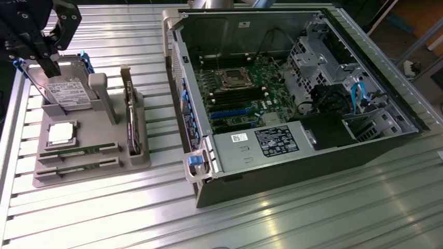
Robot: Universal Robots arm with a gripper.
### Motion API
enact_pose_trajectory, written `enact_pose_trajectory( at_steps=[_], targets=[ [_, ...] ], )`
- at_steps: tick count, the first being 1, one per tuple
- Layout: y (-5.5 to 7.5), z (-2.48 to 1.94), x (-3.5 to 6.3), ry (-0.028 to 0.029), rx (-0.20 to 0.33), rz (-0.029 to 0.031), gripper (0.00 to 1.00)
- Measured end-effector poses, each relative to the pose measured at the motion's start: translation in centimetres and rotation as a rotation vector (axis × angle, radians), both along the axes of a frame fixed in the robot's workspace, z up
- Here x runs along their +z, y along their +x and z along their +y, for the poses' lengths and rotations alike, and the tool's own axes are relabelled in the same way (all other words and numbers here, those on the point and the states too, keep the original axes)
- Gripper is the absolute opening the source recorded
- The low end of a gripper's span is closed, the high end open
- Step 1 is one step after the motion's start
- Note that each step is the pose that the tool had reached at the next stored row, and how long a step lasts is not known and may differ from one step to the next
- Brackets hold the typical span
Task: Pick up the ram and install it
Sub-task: 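Pick up the ram and move it above insertion slot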
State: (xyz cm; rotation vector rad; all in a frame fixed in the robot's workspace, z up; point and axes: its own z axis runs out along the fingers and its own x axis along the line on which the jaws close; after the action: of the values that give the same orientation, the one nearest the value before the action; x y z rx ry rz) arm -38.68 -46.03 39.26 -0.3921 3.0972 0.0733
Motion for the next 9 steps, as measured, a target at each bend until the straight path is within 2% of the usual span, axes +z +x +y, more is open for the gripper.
enact_pose_trajectory(
  at_steps=[9],
  targets=[
    [0.0, -0.01, 0.0, 0.0, 0.094, 0.0, 0.11]
  ],
)
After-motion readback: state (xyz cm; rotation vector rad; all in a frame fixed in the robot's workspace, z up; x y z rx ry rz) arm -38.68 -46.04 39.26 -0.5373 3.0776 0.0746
